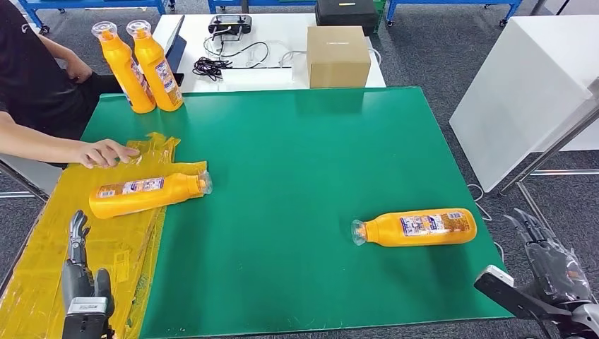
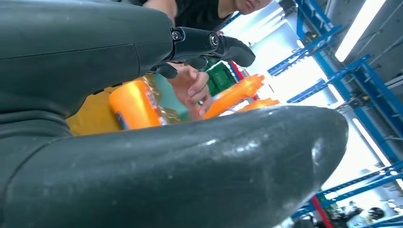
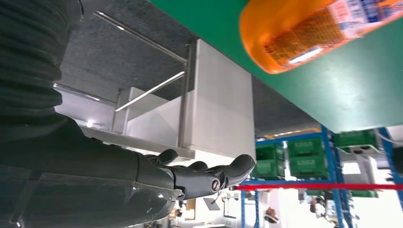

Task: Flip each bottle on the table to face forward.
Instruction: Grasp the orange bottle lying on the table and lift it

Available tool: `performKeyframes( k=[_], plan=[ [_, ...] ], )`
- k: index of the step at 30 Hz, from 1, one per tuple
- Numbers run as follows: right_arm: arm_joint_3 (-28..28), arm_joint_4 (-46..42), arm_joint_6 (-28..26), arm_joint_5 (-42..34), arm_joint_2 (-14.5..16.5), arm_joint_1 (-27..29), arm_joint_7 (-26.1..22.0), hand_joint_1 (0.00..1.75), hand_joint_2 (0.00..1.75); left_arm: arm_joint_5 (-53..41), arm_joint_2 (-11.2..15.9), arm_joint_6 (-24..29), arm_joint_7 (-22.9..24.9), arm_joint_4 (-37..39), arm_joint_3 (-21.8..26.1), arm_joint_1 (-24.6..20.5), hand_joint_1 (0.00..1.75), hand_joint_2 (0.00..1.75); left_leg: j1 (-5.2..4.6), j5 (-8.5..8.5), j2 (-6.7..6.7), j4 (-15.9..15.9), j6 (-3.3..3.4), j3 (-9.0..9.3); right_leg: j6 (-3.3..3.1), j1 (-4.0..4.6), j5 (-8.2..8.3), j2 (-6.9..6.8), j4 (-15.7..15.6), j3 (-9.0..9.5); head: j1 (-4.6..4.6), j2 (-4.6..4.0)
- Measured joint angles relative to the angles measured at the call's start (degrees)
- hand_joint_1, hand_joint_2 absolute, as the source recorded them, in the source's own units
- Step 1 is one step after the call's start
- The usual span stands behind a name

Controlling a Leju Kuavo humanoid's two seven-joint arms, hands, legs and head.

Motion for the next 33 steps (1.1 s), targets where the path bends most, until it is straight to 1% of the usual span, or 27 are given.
performKeyframes(
  k=[6, 14, 25, 33],
  plan=[
    [2.0, 4.8, -1.6, 2.1, 0.5, -3.2, 1.1, 0.00, 1.75, 0.8, -0.2, -0.1, 0.0, -0.9, -1.2, -0.1, 0.00, 0.00, 0.02, 0.02, 0.03, 0.0, 0.00, 0.02, 0.00, 0.03, 0.00, 0.00, 0.0, 0.04, -0.01, 0.00],
    [5.7, 8.4, -2.9, 2.0, 0.3, -5.7, 2.5, 0.00, 1.75, 0.8, -0.3, -0.3, 0.1, -1.2, -1.8, -0.1, 0.00, 0.00, 0.02, 0.01, 0.00, 0.0, 0.00, -0.04, 0.00, 0.03, -0.01, 0.00, 0.0, 0.02, -0.01, 0.00],
    [17.5, 16.0, -6.2, 1.9, -0.1, -13.4, 6.9, 0.00, 1.75, 1.3, -0.3, -1.6, 0.3, -1.2, -2.0, -0.3, 0.00, 0.00, 0.02, 0.06, 0.00, 0.0, 0.04, 0.01, 0.00, 0.02, 0.00, -0.01, 0.0, 0.06, -0.01, 0.00],
    [22.7, 22.4, -6.7, 1.5, -0.6, -18.7, 7.4, 0.00, 1.75, 2.2, -0.3, -2.7, 0.3, -1.2, -1.9, -0.5, 0.00, 0.00, 0.02, 0.05, -0.01, 0.0, 0.04, -0.01, 0.00, 0.02, 0.00, -0.01, 0.0, 0.04, 0.00, 0.00]
  ],
)
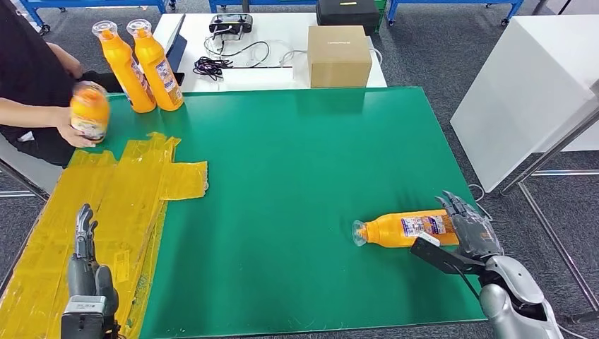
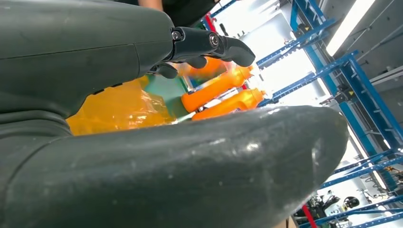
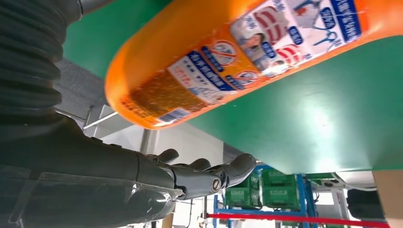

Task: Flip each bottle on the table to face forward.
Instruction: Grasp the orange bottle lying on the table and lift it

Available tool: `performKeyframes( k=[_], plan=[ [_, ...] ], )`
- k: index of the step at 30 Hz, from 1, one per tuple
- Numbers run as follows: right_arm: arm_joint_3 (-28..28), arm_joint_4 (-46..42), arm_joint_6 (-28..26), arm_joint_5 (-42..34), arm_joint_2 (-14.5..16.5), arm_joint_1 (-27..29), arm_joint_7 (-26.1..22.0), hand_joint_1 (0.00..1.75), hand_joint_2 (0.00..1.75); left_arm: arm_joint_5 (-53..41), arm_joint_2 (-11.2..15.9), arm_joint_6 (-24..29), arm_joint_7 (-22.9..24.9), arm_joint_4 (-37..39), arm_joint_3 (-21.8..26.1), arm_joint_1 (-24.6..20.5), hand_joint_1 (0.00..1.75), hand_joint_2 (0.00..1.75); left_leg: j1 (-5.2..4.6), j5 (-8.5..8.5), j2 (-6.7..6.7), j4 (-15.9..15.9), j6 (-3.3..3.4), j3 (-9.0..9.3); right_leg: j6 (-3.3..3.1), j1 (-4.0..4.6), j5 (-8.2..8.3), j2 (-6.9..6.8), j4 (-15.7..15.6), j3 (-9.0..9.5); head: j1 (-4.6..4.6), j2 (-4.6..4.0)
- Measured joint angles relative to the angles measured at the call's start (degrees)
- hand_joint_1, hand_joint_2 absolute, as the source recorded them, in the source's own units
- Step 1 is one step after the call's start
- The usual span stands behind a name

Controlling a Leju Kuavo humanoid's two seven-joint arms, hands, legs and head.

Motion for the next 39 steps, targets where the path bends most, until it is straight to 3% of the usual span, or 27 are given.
performKeyframes(
  k=[5, 6, 9, 10, 19, 27, 31, 35, 39],
  plan=[
    [2.0, 3.7, 0.0, 0.2, -0.6, -2.2, 0.6, 0.00, 1.75, 0.6, 0.0, -0.4, 0.0, 0.1, 0.0, -0.2, 0.00, 0.00, 0.00, 0.00, -0.02, 0.0, 0.00, 0.00, 0.00, 0.00, 0.00, -0.01, 0.0, 0.01, 0.00, 0.00],
    [2.2, 4.4, 0.1, 0.3, -0.8, -2.5, 0.8, 0.34, 1.75, 0.8, 0.0, -0.5, 0.0, 0.1, 0.1, -0.3, 0.00, 0.00, 0.00, 0.00, -0.02, 0.0, 0.00, 0.00, 0.00, 0.00, 0.00, -0.01, 0.0, 0.01, -0.01, 0.00],
    [3.4, 7.4, 1.3, 1.1, -2.0, -3.7, 2.0, 1.65, 1.75, 1.6, 0.0, -0.9, -0.3, 0.2, 0.1, -0.5, 0.00, 0.00, -0.01, 0.00, -0.03, 0.0, 0.00, 0.00, 0.00, -0.01, 0.00, -0.02, 0.0, 0.01, 0.00, 0.00],
    [3.9, 8.7, 2.2, 1.3, -2.7, -4.2, 2.3, 1.75, 1.75, 1.9, 0.0, -1.0, -0.4, 0.3, 0.1, -0.7, 0.00, 0.00, -0.01, 0.00, -0.03, 0.0, 0.00, 0.00, 0.00, -0.01, 0.00, -0.02, 0.0, 0.01, 0.00, 0.00],
    [7.8, 18.2, 8.4, -2.9, -10.0, -8.5, 1.1, 1.75, 1.75, 3.2, 1.0, -1.1, -1.4, 3.2, -0.1, -2.5, 0.00, 0.00, 0.00, -0.08, -0.05, 0.0, 0.06, 0.35, 0.01, -0.01, -0.02, -0.05, -0.1, 0.03, 0.02, 0.00],
    [9.1, 19.2, 10.3, -5.4, -12.4, -8.4, 1.9, 1.75, 1.75, 3.9, 1.5, -1.1, -1.4, 4.3, -0.8, -2.8, 0.00, 0.00, -0.01, -0.11, -0.04, 0.0, 0.09, 0.55, 0.02, -0.01, -0.03, -0.05, -0.1, -0.01, 0.02, 0.00],
    [9.8, 19.2, 9.8, -7.2, -12.4, -8.4, 1.4, 1.75, 1.75, 7.9, 1.6, -5.4, 0.3, 4.8, -1.2, -2.8, 0.00, 0.00, 0.00, -0.10, -0.02, 0.0, 0.09, 0.57, 0.02, 0.01, -0.01, -0.03, -0.1, 0.39, 0.02, 0.00],
    [10.8, 18.4, 5.7, -9.5, -8.3, -8.9, -2.6, 1.75, 1.75, 16.9, 0.9, -16.5, 3.1, 4.8, -1.7, -1.8, 0.00, 1.75, 0.04, -0.18, 0.34, 0.0, 0.01, 0.67, 0.03, 0.08, 0.03, 0.32, -0.1, 0.75, 0.04, 0.00],
    [13.6, 14.1, 2.9, -13.0, 0.4, -9.6, -7.4, 1.75, 1.75, 25.5, -0.6, -27.8, 5.4, 4.8, -2.0, -0.6, 0.00, 1.75, 0.12, -0.23, 0.79, 0.0, -0.14, 0.80, -0.01, 0.20, 0.05, 0.80, 0.0, 0.68, 0.00, 0.00]
  ],
)
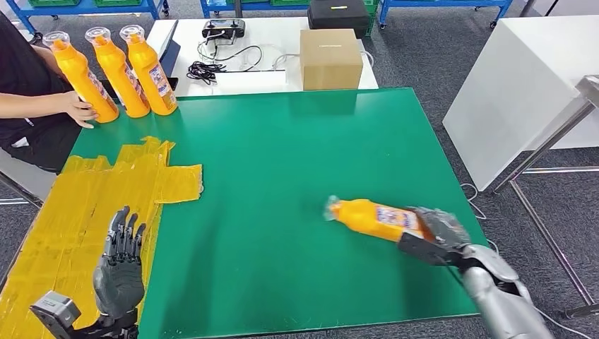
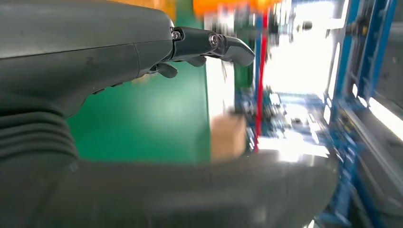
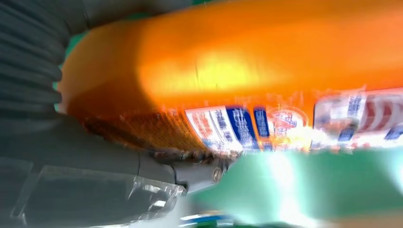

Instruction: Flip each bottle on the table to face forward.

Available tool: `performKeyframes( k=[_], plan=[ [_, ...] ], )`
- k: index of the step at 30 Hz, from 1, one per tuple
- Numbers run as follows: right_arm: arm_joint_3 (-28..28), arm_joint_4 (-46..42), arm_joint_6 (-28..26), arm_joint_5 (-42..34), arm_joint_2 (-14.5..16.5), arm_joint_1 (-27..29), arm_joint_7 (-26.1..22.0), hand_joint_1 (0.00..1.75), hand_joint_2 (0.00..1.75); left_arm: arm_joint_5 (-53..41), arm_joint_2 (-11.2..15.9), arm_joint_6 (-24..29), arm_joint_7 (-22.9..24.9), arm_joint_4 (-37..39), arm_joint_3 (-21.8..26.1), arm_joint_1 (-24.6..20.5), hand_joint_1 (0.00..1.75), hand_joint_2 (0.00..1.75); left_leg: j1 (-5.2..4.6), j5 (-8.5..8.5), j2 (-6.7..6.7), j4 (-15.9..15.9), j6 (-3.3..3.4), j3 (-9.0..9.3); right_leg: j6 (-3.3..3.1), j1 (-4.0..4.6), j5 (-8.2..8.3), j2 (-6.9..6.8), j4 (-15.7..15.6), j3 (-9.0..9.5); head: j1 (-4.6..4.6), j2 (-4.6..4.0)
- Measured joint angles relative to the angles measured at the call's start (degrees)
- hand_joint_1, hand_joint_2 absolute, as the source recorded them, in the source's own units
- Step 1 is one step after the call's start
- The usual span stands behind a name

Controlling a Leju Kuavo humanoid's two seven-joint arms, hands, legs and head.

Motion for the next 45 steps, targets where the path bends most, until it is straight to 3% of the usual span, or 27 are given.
performKeyframes(
  k=[5, 8, 14, 22, 32, 45],
  plan=[
    [6.3, -9.1, -3.1, -1.9, 11.7, -1.6, 1.5, 1.75, 1.75, 3.5, -2.5, -5.1, 1.4, -0.4, -0.6, 1.3, 0.00, 1.75, 0.15, 0.31, -0.52, 0.0, -0.15, -0.33, -0.03, 0.04, -0.02, -0.49, 0.1, -0.40, -0.02, 0.00],
    [10.6, -13.8, -3.7, -3.8, 15.4, -2.7, 2.2, 1.75, 1.75, 4.5, -3.5, -6.5, 1.9, -0.8, -1.1, 1.6, 0.00, 1.75, 0.22, 0.34, -0.70, 0.0, -0.18, -0.51, -0.04, 0.06, -0.04, -0.69, 0.2, -0.48, 0.00, 0.00],
    [17.8, -21.6, -8.5, -0.4, 22.2, -4.1, 5.0, 1.75, 1.75, 5.6, -5.6, -6.9, 3.0, -1.5, -4.4, 1.8, 0.00, 1.75, 0.11, 0.34, -0.73, 0.0, -0.18, -0.73, -0.03, -0.01, -0.04, -0.75, 0.2, -0.70, 0.02, 0.00],
    [20.7, -24.1, -8.7, -1.7, 25.2, -4.6, 5.6, 1.75, 1.75, 6.0, -5.9, -5.3, 3.2, -2.0, -7.6, 1.7, 0.00, 1.75, 0.00, 0.34, -0.82, 0.0, -0.16, -0.80, -0.02, -0.13, -0.04, -0.81, 0.1, -0.72, 0.03, 0.00],
    [22.3, -21.0, -8.7, -3.3, 30.2, -4.6, 5.1, 1.75, 1.75, 4.8, -5.9, -1.9, 3.1, -1.9, -10.1, 0.6, 0.00, 1.75, 0.03, 0.34, -0.81, 0.0, -0.16, -0.81, -0.03, -0.11, -0.04, -0.81, 0.2, -0.76, 0.02, 0.00],
    [26.0, -6.6, -10.5, -2.1, 36.5, -4.7, 4.5, 1.75, 1.75, 6.7, -5.9, -1.5, 3.4, -2.0, -12.4, -0.2, 0.00, 1.75, 0.04, 0.35, -0.82, 0.0, -0.16, -0.82, -0.03, -0.12, -0.04, -0.81, 0.2, -0.77, 0.03, 0.00]
  ],
)
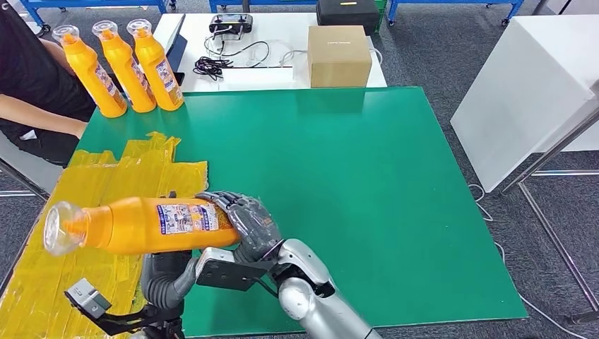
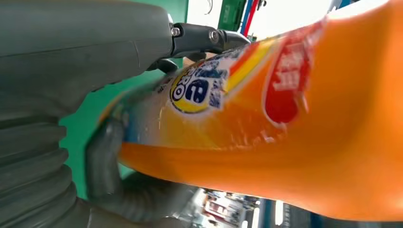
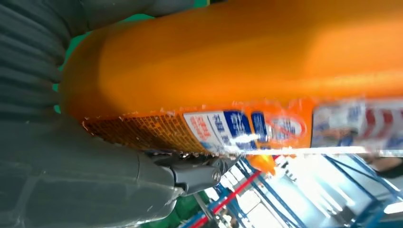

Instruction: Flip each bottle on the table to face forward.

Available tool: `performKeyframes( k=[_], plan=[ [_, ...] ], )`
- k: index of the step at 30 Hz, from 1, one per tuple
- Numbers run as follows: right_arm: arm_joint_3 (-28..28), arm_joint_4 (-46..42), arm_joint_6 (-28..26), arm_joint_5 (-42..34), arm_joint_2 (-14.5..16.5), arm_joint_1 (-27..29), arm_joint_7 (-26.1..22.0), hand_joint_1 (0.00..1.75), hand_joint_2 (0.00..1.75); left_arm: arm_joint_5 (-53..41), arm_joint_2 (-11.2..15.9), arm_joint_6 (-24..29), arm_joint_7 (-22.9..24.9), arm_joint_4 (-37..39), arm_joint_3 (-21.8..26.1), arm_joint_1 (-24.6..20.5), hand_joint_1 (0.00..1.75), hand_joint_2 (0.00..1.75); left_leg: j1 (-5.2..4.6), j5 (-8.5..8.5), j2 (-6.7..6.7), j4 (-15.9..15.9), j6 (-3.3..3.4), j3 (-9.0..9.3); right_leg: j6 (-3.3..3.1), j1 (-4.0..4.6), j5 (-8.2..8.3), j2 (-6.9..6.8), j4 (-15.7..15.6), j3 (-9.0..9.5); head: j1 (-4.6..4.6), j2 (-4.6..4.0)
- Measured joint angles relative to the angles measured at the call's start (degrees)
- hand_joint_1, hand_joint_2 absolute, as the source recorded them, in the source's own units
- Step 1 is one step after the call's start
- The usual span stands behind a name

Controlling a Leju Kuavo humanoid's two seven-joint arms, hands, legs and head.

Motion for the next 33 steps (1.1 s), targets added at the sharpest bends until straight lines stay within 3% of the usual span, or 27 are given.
performKeyframes(
  k=[7, 14, 22, 32, 33],
  plan=[
    [1.8, 6.9, -0.7, -0.5, 1.7, -0.6, -0.8, 1.75, 1.75, 1.6, 0.0, 0.4, 0.1, -0.1, 0.1, 0.4, 0.00, 1.75, 0.00, 0.00, 0.02, 0.0, 0.00, -0.01, 0.00, 0.00, 0.00, 0.01, 0.0, -0.02, 0.01, 0.00],
    [7.9, 13.8, -3.1, -4.9, 2.1, -2.1, -0.9, 1.75, 1.75, 1.9, 0.1, 2.8, 0.2, -0.8, 1.3, 1.8, 0.00, 1.75, 0.01, 0.00, 0.08, 0.0, 0.00, -0.02, 0.00, 0.00, 0.00, 0.03, 0.0, -0.07, 0.01, 0.00],
    [14.0, 17.0, -3.3, -7.0, 2.4, -3.4, 0.8, 1.75, 1.75, 0.1, 0.1, 5.4, -0.3, -1.0, 3.1, 3.2, 0.00, 1.75, 0.01, 0.00, 0.15, 0.0, 0.00, -0.03, 0.00, -0.01, 0.00, 0.05, 0.0, -0.13, 0.01, 0.00],
    [15.1, 17.8, -3.3, -7.6, 2.5, -3.7, 1.0, 1.75, 1.75, -0.3, 0.1, 5.6, -0.3, -1.0, 3.5, 3.6, 0.00, 1.75, 0.00, 0.00, 0.15, 0.0, 0.00, -0.03, 0.00, -0.01, 0.00, 0.05, 0.0, -0.13, 0.00, 0.00],
    [15.1, 17.8, -3.3, -7.6, 2.5, -3.7, 1.0, 1.75, 1.75, -0.3, 0.1, 5.6, -0.3, -1.0, 3.5, 3.6, 0.44, 1.75, 0.00, 0.00, 0.15, 0.0, 0.00, -0.03, 0.00, -0.01, 0.00, 0.05, 0.0, -0.13, 0.00, 0.00]
  ],
)
